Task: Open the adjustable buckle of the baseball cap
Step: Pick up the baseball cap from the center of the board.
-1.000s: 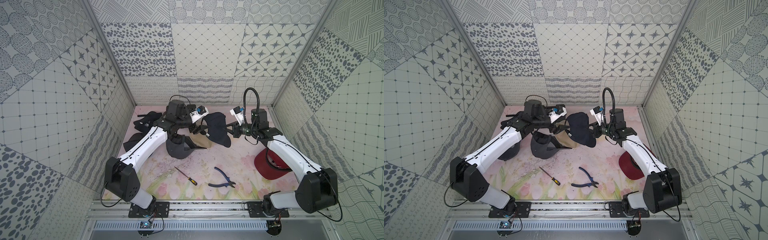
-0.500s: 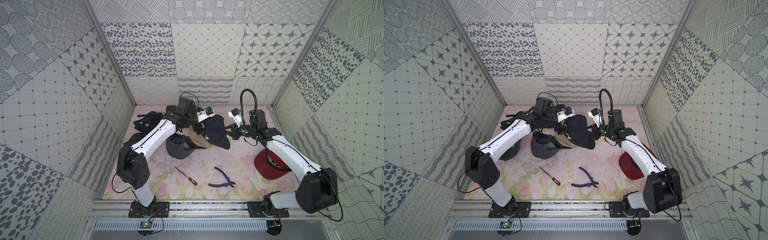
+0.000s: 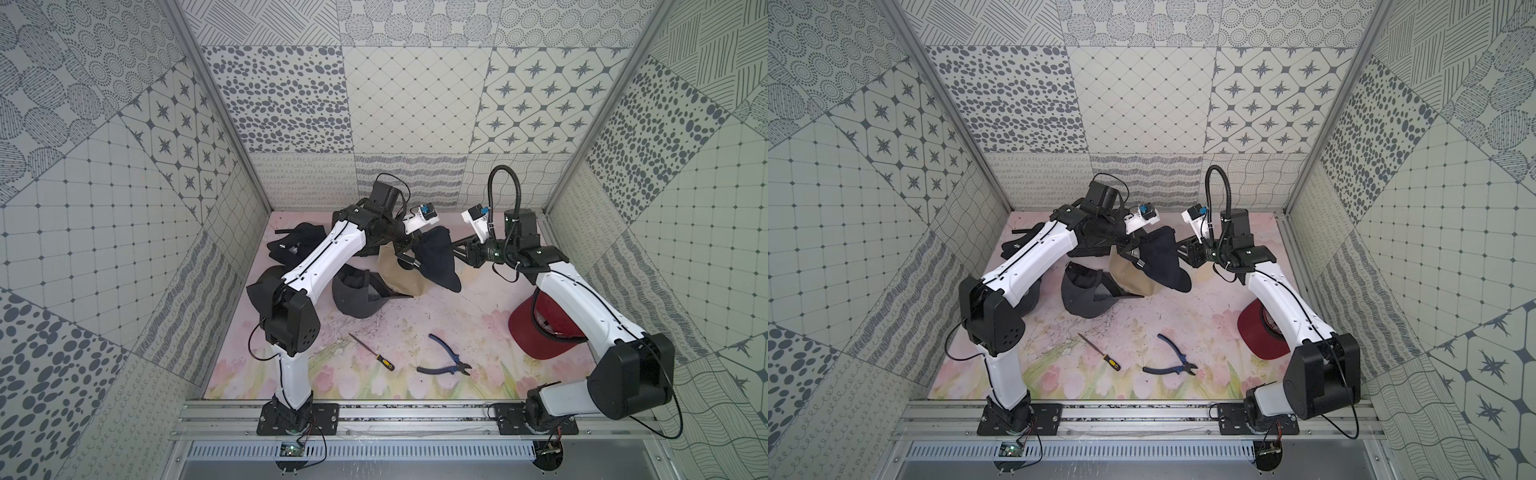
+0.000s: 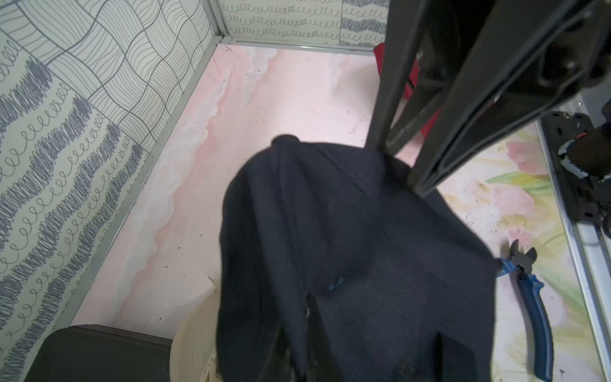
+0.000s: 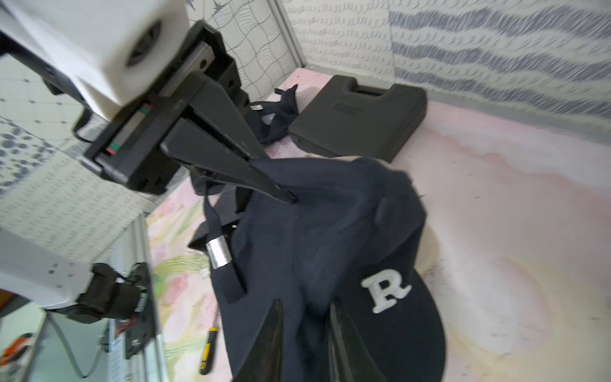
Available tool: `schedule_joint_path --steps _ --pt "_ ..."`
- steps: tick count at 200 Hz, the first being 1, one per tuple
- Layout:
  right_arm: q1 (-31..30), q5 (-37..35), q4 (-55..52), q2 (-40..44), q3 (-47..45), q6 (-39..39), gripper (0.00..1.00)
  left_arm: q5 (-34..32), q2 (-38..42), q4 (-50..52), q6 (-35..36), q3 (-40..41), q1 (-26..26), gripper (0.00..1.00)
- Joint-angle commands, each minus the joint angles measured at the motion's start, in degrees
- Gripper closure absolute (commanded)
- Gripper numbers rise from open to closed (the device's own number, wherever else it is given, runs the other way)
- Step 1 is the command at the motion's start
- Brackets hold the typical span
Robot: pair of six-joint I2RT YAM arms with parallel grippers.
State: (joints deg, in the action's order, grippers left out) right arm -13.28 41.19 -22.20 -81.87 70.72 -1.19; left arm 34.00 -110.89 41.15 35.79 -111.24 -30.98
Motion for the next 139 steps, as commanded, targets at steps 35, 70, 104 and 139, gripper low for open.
schedule_joint_path --steps 35,70,104,139 --pt "3.3 -3.3 10.8 5.2 -6.2 -13.7 0.19 -1.5 -4.2 -4.7 -33.2 -4.8 1.5 1.00" --pt "3.2 -0.9 22.5 11.3 -17.2 -26.7 0.13 -0.7 -2.7 -19.6 -46.3 0.8 2.4 1.00" --pt "2.2 -1.1 32.2 12.5 -23.9 -42.7 0.18 0.0 -2.4 -27.9 -54.3 3.3 2.4 1.00" --pt "-3.3 -4.6 39.3 11.9 -26.9 -55.4 0.21 0.6 -2.5 -33.3 -59.8 5.2 2.4 1.00"
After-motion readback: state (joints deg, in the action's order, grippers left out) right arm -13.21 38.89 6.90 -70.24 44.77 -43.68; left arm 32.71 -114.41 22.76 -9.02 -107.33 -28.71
